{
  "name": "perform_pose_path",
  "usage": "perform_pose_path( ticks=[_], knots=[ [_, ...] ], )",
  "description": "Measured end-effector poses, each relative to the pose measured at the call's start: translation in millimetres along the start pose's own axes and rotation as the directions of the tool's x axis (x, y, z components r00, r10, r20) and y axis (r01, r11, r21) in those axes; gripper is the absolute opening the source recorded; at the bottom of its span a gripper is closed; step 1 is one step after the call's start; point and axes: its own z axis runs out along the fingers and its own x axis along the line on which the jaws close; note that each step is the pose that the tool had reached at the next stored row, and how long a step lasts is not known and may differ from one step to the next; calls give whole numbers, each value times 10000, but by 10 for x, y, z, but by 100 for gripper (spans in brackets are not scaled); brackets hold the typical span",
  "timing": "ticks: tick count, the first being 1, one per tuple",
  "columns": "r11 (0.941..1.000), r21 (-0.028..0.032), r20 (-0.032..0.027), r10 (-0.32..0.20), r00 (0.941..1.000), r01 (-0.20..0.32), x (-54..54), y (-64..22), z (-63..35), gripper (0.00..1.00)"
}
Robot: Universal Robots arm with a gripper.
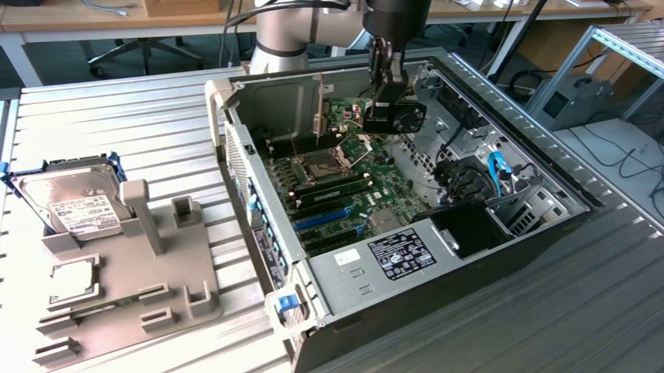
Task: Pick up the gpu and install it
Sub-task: 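Insert the gpu into the slot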
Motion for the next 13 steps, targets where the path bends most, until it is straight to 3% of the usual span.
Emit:
perform_pose_path(
  ticks=[13],
  knots=[
    [9984,14,48,-557,9984,557,0,0,0,26]
  ],
)
